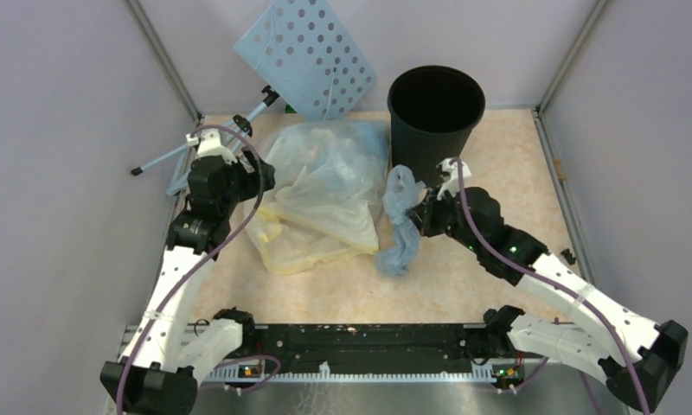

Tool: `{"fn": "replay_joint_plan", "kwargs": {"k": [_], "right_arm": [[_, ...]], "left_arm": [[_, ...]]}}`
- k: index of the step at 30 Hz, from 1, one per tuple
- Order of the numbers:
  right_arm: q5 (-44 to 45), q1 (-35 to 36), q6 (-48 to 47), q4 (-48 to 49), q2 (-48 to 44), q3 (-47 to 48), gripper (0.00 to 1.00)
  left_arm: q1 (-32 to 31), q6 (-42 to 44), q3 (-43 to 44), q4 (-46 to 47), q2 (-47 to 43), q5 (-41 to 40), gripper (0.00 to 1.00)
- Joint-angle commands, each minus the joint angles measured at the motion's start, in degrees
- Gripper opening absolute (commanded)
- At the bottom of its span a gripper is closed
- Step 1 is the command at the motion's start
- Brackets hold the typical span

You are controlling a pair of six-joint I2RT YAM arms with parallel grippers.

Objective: Put the trash bags into the trash bin

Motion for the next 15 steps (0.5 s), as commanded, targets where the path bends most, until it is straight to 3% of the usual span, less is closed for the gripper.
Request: {"fn": "replay_joint_plan", "kwargs": {"k": [1,3,4,7,10,15], "right_arm": [[-12.25,-0.23,0.20,9.33,6.10,-0.76,0.00],[-15.48,-0.22,0.92,12.18,8.40,-0.95,0.00],[-15.60,-0.30,2.02,12.96,8.98,-1.27,0.00],[-12.24,-0.27,3.05,12.63,8.73,-2.32,0.00],[-0.50,-0.27,3.80,5.52,6.49,-1.85,0.00],[21.32,-0.22,8.95,-7.12,1.39,-1.48,0.00]], "left_arm": [[-0.38,2.32,3.86,7.16,0.07,24.35,0.86],[-2.71,-1.96,3.10,13.13,4.23,35.21,0.79],[-5.68,-3.75,2.61,15.96,5.95,36.78,0.76],[-19.18,0.02,3.81,20.16,11.86,29.04,0.73],[-24.97,-0.11,5.04,25.52,17.56,28.14,0.73],[-25.51,-2.58,4.93,31.39,26.63,30.29,0.74]]}}
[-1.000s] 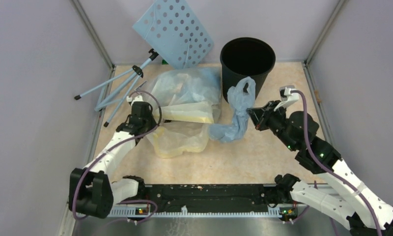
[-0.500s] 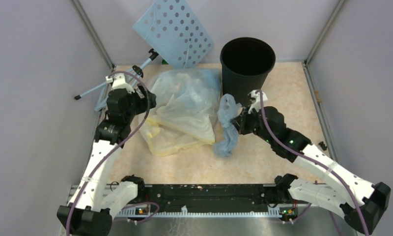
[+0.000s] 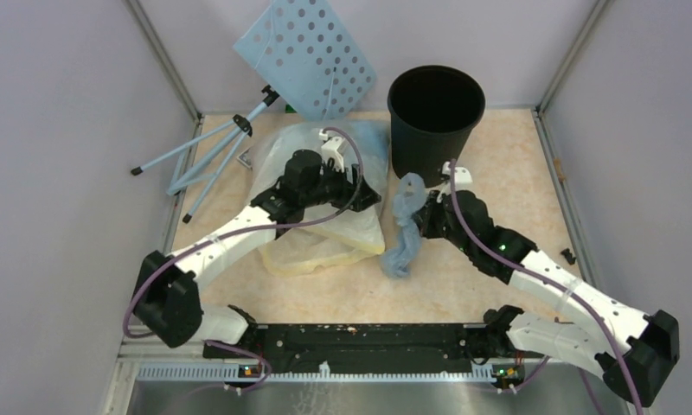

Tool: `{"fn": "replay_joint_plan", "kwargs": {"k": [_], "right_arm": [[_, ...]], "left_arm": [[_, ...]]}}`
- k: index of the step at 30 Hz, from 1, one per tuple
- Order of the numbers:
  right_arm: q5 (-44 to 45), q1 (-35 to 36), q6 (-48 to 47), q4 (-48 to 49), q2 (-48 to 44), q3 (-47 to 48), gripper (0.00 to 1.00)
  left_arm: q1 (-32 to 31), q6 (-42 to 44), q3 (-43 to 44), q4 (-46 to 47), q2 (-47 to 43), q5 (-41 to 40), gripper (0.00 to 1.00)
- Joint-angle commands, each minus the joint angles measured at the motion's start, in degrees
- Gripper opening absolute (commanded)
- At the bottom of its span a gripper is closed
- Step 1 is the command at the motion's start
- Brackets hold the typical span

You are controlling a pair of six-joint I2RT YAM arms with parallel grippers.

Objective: Put the trash bags into the trash bin

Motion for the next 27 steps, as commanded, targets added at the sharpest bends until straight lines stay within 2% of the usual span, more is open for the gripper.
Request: {"fn": "replay_joint_plan", "kwargs": {"k": [1,4,7,9,11,14,16,21,24,26,27], "right_arm": [[22.75,-0.22,6.30,-11.06,-6.01,1.16,0.00],[27.11,-0.28,6.83,-12.68,-9.43,0.31,0.00],[24.46,-0.22,3.25,-10.14,-12.09,-0.99,0.00],[20.16,-0.22,0.07,-6.42,-13.47,-3.01,0.00],[16.17,-0.22,-2.90,-2.53,-14.15,-4.48,0.00],[11.47,-0.22,-6.65,3.78,-12.66,-6.32,0.00],[10.78,-0.34,-6.35,5.34,-8.74,-6.42,0.00],[4.90,-2.36,-1.83,10.48,-1.03,-6.67,0.00],[3.16,-2.34,0.39,9.89,-0.11,-5.56,0.00],[0.22,-2.37,-0.04,10.10,-0.88,-5.83,0.00],[-3.23,-2.38,-0.98,11.42,-1.33,-6.38,0.00]], "left_arm": [[0.38,-1.27,1.99,9.91,5.61,2.81,0.75],[0.13,0.83,4.66,5.50,12.57,2.10,0.79],[2.07,0.11,8.36,-6.07,19.26,-7.40,0.80],[4.71,-1.21,6.54,-7.44,21.69,-11.46,0.79],[8.50,-3.63,1.28,-3.92,21.28,-11.46,0.77],[13.89,-7.44,-7.72,1.88,16.79,-11.26,0.76],[15.67,-8.17,-11.16,3.62,13.22,-15.19,0.77],[18.04,-10.62,-16.81,-1.11,2.44,-30.16,0.78],[23.99,-12.67,-19.63,-6.07,-4.07,-33.09,0.78],[25.63,-10.70,-21.05,-7.41,-8.79,-33.79,0.79],[25.68,-8.49,-21.43,-6.96,-11.29,-31.43,0.80]]}}
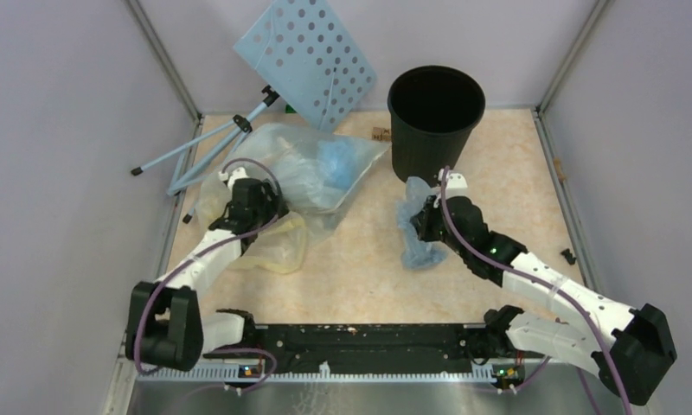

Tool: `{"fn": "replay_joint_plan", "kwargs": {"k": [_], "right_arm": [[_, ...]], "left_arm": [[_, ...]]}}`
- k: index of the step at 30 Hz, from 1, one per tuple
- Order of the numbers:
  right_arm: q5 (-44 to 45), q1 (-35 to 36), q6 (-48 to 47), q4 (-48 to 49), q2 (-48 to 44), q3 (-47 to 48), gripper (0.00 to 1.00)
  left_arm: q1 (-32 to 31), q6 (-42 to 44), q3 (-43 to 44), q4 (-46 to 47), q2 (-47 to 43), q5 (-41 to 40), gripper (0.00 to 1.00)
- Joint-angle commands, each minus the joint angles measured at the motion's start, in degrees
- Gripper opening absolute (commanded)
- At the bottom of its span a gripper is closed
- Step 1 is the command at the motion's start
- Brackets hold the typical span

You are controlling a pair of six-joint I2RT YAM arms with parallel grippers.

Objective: Put the trash bags into the trash bin

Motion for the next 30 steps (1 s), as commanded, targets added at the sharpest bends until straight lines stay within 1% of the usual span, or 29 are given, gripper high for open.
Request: {"fn": "replay_joint_plan", "kwargs": {"k": [1,2,3,4,5,6,7,8,9,10,11,12,13,14,16,17,20,22,23,25,26,30], "right_arm": [[-13.48,-0.52,-1.15,8.60,-2.12,-0.28,0.00],[-19.85,-0.54,-2.82,11.60,-2.07,-0.75,0.04],[-24.30,-0.54,-3.35,13.48,-1.68,-0.63,0.18],[-26.43,-0.52,-3.18,13.19,-0.66,0.08,0.42],[-27.08,-0.52,-3.22,11.48,0.30,1.55,0.55],[-26.65,-0.52,-3.72,8.60,1.20,3.12,0.62],[-24.67,-0.55,-4.51,5.77,1.98,4.54,0.65],[-23.03,-0.53,-5.04,3.53,2.56,5.62,0.65],[-20.09,-0.58,-5.47,1.48,2.78,6.26,0.66],[-18.92,-0.59,-6.00,0.21,2.80,6.54,0.66],[-17.99,-0.63,-6.22,-0.68,2.64,6.54,0.66],[-17.20,-0.65,-6.07,-1.56,2.40,6.27,0.66],[-16.17,-0.60,-5.39,-2.39,2.11,5.90,0.65],[-15.88,-0.60,-4.72,-3.06,1.68,5.32,0.61],[-16.32,-0.60,-3.61,-3.21,0.91,3.41,0.54],[-17.05,-0.60,-2.96,-2.65,0.55,1.89,0.53],[-22.42,-0.60,-2.03,0.37,0.23,-1.53,0.54],[-26.74,-0.60,-1.65,3.38,0.88,-3.11,0.55],[-28.13,-0.67,-1.23,4.80,1.65,-3.47,0.55],[-29.11,-0.61,-0.98,6.84,3.49,-3.19,0.47],[-29.00,-0.60,-0.96,7.25,4.65,-2.56,0.45],[-28.20,-0.61,-1.59,7.66,10.16,0.37,0.45]], "left_arm": [[2.73,4.52,-2.52,-1.81,-10.40,-0.17,0.81],[2.72,6.41,-2.74,-0.55,-12.56,4.95,0.83],[2.67,7.56,-2.71,0.60,-14.43,10.84,0.84],[2.59,8.25,-2.61,2.25,-16.37,16.93,0.86],[2.25,8.50,-2.34,4.12,-17.30,22.42,0.87],[1.39,9.50,-1.23,5.61,-17.94,27.58,0.88],[-0.45,10.92,0.19,6.09,-18.20,29.83,0.89],[-3.19,12.84,2.52,4.93,-18.15,29.50,0.89],[-7.07,15.28,5.07,2.20,-17.71,27.25,0.90],[-12.29,17.07,7.59,-0.37,-16.92,23.99,0.92],[-15.94,18.01,9.66,-2.12,-15.93,21.41,0.93],[-18.38,18.02,10.88,-2.89,-14.80,20.36,0.94],[-19.79,17.42,11.45,-2.93,-13.83,20.99,0.93],[-21.04,16.36,11.53,-2.74,-12.91,21.48,0.93],[-23.14,14.66,10.58,-0.79,-11.79,22.06,0.89],[-24.29,14.08,9.83,0.57,-11.29,22.19,0.86],[-26.92,11.76,6.97,4.95,-8.47,23.34,0.76],[-27.38,8.64,3.70,9.54,-6.26,25.88,0.70],[-27.39,7.11,2.15,12.83,-5.14,26.90,0.69],[-27.35,4.62,-0.51,17.42,-2.89,28.62,0.66],[-27.36,3.77,-1.30,18.47,-1.81,28.77,0.65],[-27.35,2.21,-2.00,19.32,1.77,26.48,0.63]]}}
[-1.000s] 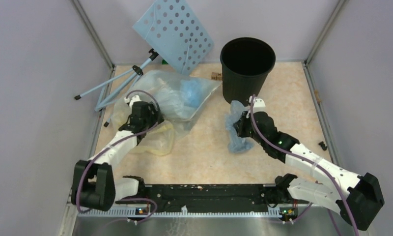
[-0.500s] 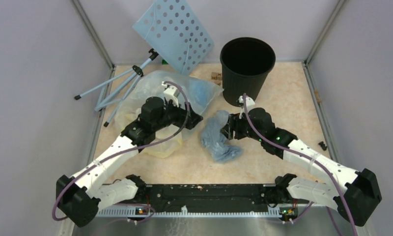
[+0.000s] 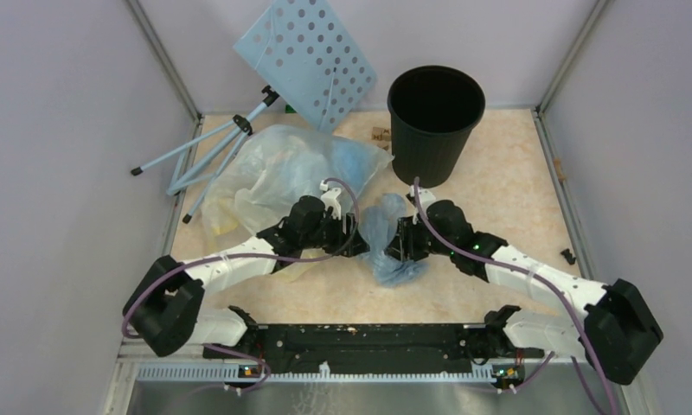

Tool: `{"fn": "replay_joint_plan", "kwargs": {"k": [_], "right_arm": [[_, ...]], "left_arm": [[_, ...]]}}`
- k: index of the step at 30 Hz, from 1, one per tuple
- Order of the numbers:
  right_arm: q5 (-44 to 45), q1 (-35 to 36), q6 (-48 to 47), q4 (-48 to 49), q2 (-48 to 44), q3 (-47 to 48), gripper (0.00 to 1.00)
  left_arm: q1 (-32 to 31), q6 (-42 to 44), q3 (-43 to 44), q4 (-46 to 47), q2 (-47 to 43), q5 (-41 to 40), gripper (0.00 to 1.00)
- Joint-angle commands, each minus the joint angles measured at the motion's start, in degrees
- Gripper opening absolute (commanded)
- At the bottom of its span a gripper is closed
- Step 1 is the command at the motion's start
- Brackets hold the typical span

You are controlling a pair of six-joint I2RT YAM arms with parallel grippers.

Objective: Put the trash bags into the trash bin

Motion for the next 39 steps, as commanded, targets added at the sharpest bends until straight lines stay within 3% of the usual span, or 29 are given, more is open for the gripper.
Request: {"fn": "replay_joint_plan", "kwargs": {"k": [1,7,10,11,12,18,26,30,34,39], "right_arm": [[-1.56,-0.39,-0.21,4.50,5.60,4.41,0.45],[-2.96,-0.34,-0.08,6.96,13.52,6.07,0.41],[-3.06,-0.34,0.54,7.00,14.97,6.59,0.18],[-2.90,-0.34,0.76,7.00,14.97,6.76,0.04],[-2.45,-0.34,1.24,6.74,14.75,6.88,0.00],[0.68,-0.34,6.07,6.96,9.65,2.92,0.00],[3.16,-0.28,11.43,8.46,7.61,0.34,0.00],[13.18,-0.25,13.99,0.16,5.72,1.76,0.00],[25.26,-0.26,19.11,-9.33,3.46,2.70,0.05],[27.17,-0.26,20.50,-11.90,2.88,1.89,0.24]], "left_arm": [[-0.05,-3.90,-0.54,8.29,2.27,-0.92,0.63],[0.38,-5.25,-1.60,12.27,7.19,-3.80,0.58],[1.10,-5.74,-1.73,15.18,10.93,-2.20,0.53],[1.48,-6.20,-1.69,15.49,12.55,-1.42,0.50],[1.99,-6.58,-1.86,15.97,13.46,-0.48,0.48],[3.87,-5.95,-7.29,17.67,11.46,1.59,0.45],[4.91,-1.94,-9.58,12.97,9.20,0.59,0.44],[6.12,-1.24,-10.59,12.39,8.03,-0.55,0.41],[6.64,0.74,-10.42,9.50,6.81,-3.16,0.38],[6.81,2.23,-10.32,7.32,6.16,-3.77,0.34]]}}
